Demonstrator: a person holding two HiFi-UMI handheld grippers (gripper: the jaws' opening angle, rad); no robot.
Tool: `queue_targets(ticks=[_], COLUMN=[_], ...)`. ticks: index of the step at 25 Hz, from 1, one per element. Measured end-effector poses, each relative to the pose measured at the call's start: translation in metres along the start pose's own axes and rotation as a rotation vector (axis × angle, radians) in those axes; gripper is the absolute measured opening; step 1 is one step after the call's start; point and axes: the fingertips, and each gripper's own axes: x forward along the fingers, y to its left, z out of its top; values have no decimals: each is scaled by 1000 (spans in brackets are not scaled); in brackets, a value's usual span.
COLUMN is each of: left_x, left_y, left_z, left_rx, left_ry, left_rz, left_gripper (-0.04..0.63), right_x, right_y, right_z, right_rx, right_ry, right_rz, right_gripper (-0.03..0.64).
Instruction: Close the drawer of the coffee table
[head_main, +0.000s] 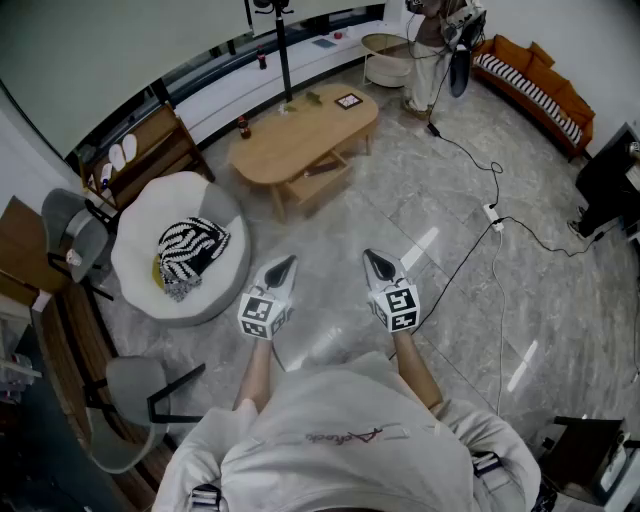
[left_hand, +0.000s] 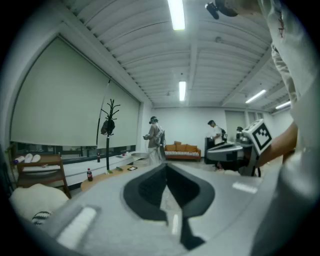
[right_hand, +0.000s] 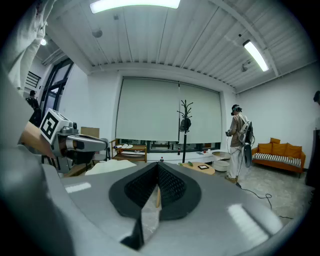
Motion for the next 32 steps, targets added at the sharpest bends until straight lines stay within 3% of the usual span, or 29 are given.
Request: queue_targets(ticks=[16, 32], left_x=[17, 64], left_y=[-10, -67], left_z=[4, 6], left_rx=[13, 34], left_ry=[-9, 9], left_rz=[4, 39], left_gripper=[0, 0], right_x=[-17, -50], right_y=[-31, -90], right_z=[-7, -29], right_rx=[32, 51], right_ry=[-13, -9], right_rz=[-20, 18], right_gripper=[5, 5])
